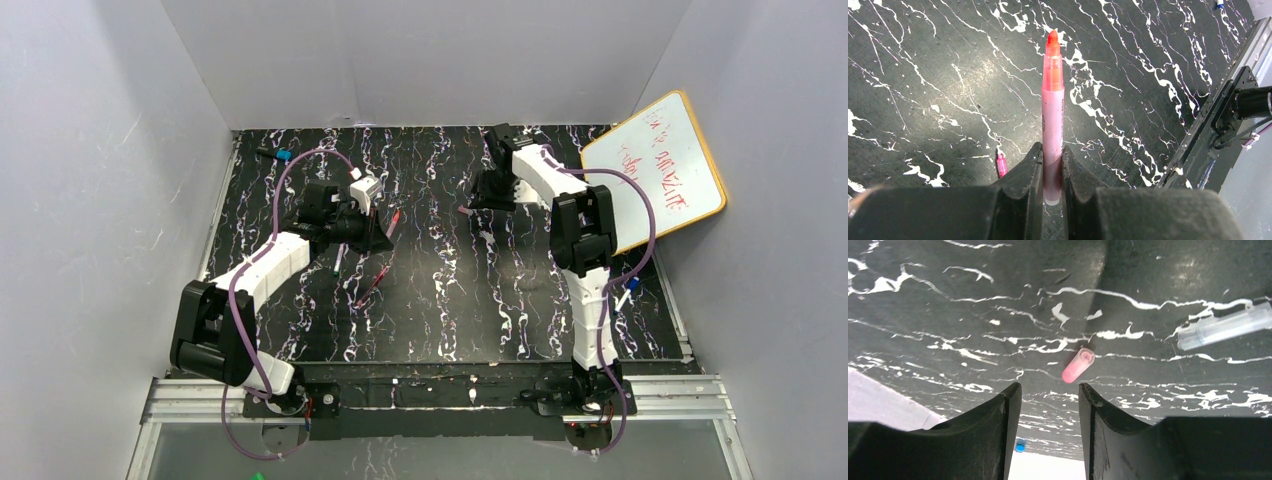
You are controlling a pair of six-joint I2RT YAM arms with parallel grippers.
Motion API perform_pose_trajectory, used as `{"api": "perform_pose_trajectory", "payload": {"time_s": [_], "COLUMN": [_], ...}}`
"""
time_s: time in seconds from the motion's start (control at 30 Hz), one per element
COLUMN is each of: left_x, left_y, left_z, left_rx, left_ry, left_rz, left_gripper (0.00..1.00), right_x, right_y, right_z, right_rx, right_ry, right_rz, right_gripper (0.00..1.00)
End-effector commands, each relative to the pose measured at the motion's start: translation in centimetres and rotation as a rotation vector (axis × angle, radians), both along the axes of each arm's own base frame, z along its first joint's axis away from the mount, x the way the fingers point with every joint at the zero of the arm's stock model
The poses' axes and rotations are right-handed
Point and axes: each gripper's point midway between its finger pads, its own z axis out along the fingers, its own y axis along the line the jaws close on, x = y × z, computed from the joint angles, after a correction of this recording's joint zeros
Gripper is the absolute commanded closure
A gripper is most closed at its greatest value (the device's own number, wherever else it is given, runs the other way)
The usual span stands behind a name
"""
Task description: Insert the pens into the pen caps
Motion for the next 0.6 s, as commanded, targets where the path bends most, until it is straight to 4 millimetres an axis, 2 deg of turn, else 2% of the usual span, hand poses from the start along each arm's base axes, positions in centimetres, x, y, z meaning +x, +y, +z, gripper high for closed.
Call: {"api": "perform_pose_trajectory", "payload": {"time_s": [0.0, 0.23, 0.57], "left_x": [0.0, 0.0, -0.1], "left_y": [0.2, 0.2, 0.2], "left_z": [0.4, 0.2, 0.2], "left_rx": [0.004, 0.007, 0.004], "left_ry": [-0.010, -0.001, -0.001], "left_rz": [-0.004, -0.003, -0.008], "left_gripper": [1.00, 1.00, 1.00], "right_x": [-1.1, -1.4, -2.0], "right_y": [0.7, 1.3, 1.0], "right_z": [-1.7, -2.8, -3.9], "right_rx": [0.021, 0.024, 0.012], "right_ry": [0.052, 0.055, 0.081], "right_rz": [0.017, 0.028, 0.018], "right_gripper": [0.47, 0.51, 0.59]}}
